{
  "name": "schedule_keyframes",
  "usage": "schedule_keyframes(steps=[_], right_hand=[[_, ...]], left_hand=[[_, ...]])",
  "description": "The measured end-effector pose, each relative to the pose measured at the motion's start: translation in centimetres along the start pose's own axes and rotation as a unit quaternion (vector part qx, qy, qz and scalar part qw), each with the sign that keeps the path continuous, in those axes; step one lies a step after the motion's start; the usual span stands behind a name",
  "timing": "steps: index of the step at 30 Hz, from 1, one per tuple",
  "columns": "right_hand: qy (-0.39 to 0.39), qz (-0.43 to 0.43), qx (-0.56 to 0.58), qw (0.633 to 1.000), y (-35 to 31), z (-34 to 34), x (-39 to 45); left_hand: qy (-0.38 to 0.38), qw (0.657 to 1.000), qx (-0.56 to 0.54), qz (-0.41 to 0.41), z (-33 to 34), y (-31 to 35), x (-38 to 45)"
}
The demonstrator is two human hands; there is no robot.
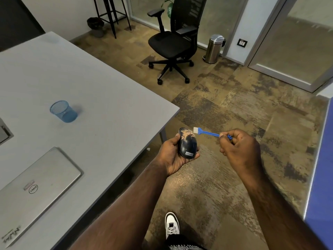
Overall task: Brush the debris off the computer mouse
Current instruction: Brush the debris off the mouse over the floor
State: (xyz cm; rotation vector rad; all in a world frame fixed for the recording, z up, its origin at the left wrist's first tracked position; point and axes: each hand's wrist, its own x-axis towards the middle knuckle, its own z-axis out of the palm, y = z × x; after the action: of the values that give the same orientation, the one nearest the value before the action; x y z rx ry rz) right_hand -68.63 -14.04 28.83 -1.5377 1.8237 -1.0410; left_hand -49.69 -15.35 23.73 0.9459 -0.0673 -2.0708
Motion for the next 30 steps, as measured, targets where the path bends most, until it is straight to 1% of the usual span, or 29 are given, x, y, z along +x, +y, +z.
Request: schedule_keyframes(steps=[4,6,8,10,13,15,18,19,22,23,25,27,30], right_hand=[[-0.056,-0.041,0.032,0.997,-1.0,0.0,-0.7],[-0.074,-0.050,0.012,0.996,-1.0,0.4,-0.9],[-0.059,-0.045,-0.018,0.997,-0.8,0.8,-0.6],[-0.027,-0.029,-0.040,0.998,-0.7,0.8,0.2],[0.001,-0.011,-0.037,0.999,-0.7,0.5,1.1],[-0.010,-0.013,-0.015,1.000,-0.7,0.3,0.9],[-0.070,-0.028,-0.013,0.997,-0.7,0.6,0.1],[-0.070,-0.026,-0.020,0.997,-0.6,0.7,0.0],[-0.022,0.002,-0.023,0.999,-0.4,0.7,0.8],[-0.017,0.009,-0.014,1.000,-0.4,0.7,1.0],[-0.032,0.006,-0.008,0.999,-0.5,0.7,1.0],[-0.054,-0.004,-0.026,0.998,-0.7,0.8,0.8],[-0.028,0.013,-0.047,0.998,-0.8,0.8,1.4]], left_hand=[[0.003,1.000,0.015,0.003,0.1,-0.1,-0.1],[-0.001,1.000,0.029,0.006,0.1,-0.2,-0.1],[-0.002,0.999,0.032,0.005,0.2,-0.2,-0.1],[0.000,1.000,0.026,0.000,0.3,-0.3,-0.1],[0.000,1.000,0.020,-0.002,0.2,-0.3,-0.1],[-0.001,1.000,0.018,-0.003,0.1,-0.2,-0.1],[0.003,1.000,0.027,-0.001,-0.1,-0.2,0.1],[0.002,1.000,0.030,-0.002,-0.1,-0.3,0.1],[-0.003,1.000,0.027,-0.007,-0.2,-0.4,0.1],[-0.006,1.000,0.026,-0.008,-0.2,-0.5,0.1],[-0.010,1.000,0.029,-0.008,-0.2,-0.6,0.2],[-0.012,0.999,0.033,-0.007,-0.2,-0.6,0.3],[-0.015,0.999,0.036,-0.010,-0.2,-0.6,0.3]])
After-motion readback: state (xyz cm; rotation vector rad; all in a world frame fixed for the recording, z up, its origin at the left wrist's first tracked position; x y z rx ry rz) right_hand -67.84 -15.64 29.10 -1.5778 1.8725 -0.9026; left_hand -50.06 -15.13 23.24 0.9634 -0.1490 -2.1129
